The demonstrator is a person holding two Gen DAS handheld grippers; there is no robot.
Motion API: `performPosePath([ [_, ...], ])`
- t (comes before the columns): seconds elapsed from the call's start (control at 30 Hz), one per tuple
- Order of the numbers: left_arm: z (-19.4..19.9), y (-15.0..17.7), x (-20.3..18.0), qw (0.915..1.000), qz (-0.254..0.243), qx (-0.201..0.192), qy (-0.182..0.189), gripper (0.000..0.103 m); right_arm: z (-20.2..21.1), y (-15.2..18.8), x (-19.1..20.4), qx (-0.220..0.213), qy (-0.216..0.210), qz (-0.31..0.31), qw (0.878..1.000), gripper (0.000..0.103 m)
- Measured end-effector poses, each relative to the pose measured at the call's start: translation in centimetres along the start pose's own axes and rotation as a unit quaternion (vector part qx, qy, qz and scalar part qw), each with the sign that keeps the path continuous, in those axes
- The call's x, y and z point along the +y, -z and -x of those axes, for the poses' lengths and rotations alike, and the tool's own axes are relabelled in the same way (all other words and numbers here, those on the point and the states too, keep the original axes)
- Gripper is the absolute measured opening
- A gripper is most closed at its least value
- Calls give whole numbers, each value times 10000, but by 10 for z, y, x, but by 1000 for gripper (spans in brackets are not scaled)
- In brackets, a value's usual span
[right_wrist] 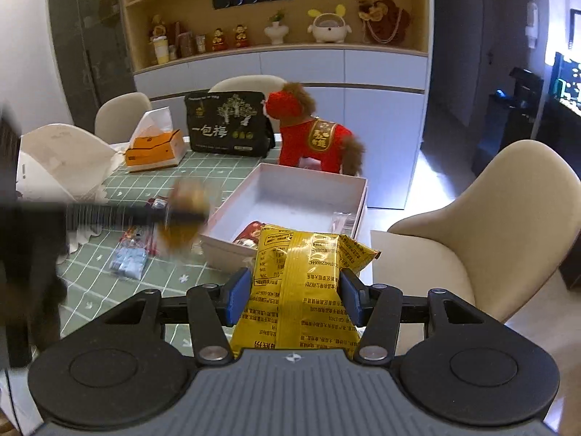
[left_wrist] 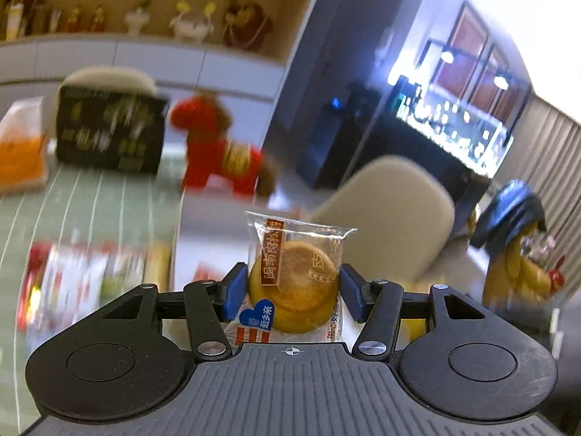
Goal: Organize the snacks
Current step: 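Lower the yellow pack into the pink box and open the right gripper while the left gripper drops the bun, then move both open grippers back toward the remaining snacks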
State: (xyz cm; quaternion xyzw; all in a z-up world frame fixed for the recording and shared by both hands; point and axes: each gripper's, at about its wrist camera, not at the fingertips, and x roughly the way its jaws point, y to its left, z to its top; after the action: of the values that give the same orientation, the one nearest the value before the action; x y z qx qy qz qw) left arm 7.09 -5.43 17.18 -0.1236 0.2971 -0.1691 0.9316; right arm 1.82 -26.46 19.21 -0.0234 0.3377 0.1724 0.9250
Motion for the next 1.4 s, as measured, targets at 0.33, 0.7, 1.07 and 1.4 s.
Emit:
performPosePath([
  [0.33, -61, -30, 24, 9997, 167, -129, -126, 58, -4, 23, -10, -92, 51, -314, 9995, 53],
  [0.7, -33, 25, 134, 9841, 1210, 360, -1253, 58, -93, -105, -34, -63, -198, -989, 9949, 65],
  [1.07, -94, 7, 171, 9834, 1241, 1032, -828, 55, -103, -31, -13, 350, 410, -24, 9985, 70],
  [1.4, -155, -2, 162, 9804, 140, 1725, -943, 54, -127, 30, 7, 1013, 15, 430, 9939, 70],
])
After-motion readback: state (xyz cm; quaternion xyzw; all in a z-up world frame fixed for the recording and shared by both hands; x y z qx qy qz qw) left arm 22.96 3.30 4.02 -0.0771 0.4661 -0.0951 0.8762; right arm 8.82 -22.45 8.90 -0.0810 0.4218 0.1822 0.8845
